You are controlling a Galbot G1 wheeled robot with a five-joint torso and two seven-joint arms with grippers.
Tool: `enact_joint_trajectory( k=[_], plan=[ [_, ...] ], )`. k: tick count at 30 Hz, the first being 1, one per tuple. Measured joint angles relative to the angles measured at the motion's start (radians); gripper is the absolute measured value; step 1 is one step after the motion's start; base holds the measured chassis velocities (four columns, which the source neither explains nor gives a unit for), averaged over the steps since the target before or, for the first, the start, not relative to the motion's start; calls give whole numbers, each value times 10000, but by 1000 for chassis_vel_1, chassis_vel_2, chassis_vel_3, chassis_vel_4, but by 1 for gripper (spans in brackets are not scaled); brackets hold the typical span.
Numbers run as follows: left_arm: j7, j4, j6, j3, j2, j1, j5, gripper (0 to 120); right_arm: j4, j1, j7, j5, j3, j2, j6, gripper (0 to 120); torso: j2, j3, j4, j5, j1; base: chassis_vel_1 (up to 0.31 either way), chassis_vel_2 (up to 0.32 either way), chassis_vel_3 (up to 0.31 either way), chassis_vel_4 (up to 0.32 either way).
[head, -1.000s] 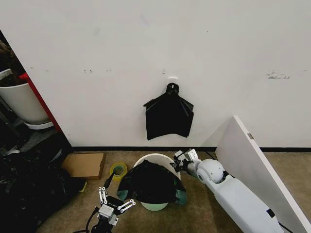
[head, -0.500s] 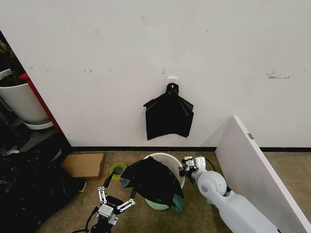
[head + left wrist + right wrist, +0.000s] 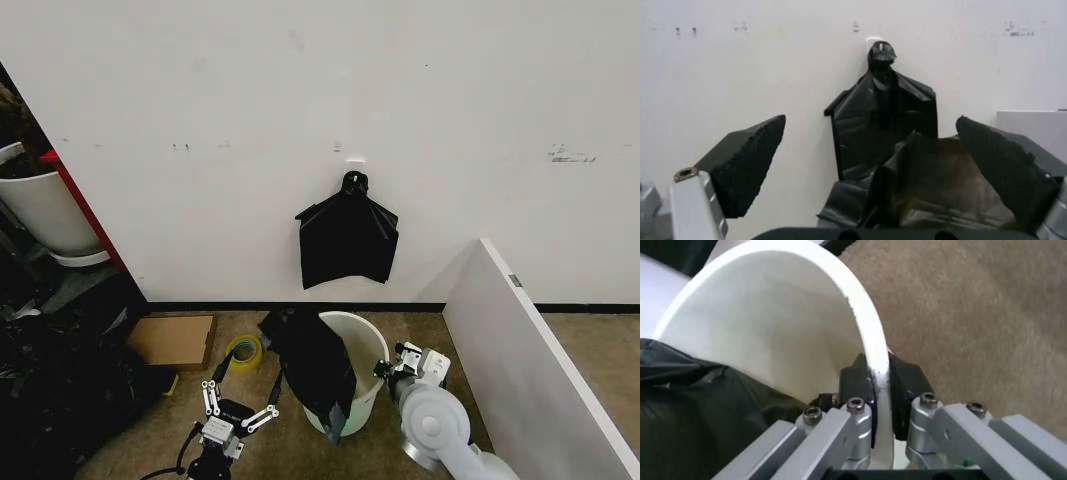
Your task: Place the garbage bag over the trash bin.
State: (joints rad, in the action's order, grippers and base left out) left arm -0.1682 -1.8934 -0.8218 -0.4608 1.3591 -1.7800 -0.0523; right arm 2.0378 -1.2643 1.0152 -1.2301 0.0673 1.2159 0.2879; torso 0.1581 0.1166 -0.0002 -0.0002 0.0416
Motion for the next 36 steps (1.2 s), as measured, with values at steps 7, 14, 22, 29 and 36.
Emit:
enact_joint_trajectory(
  k=[7,14,22,29,36],
  plan=[
    [64,-2,-7,-128,3,-15,-28,100,-260,-282,335,326,170,874,-1316,3,0,0,1,1,0,0,0,0,0],
    [69,2,-7,-137,48,19,-30,100,-400,-595,333,827,33,1099,-2127,3,0,0,0,1,0,0,0,0,0],
    [39,21,-7,-61,122,39,29,100,-622,-860,-254,1024,-61,1004,-3015,3,0,0,0,1,0,0,0,0,0],
    [22,-13,-3,-95,151,-8,54,100,-776,-948,-302,1009,-227,1138,-3064,3,0,0,0,1,0,0,0,0,0],
    [17,-7,-4,-139,148,-25,58,100,-786,-1022,-124,1174,-292,1206,-3067,3,0,0,0,1,0,0,0,0,0]
  ],
)
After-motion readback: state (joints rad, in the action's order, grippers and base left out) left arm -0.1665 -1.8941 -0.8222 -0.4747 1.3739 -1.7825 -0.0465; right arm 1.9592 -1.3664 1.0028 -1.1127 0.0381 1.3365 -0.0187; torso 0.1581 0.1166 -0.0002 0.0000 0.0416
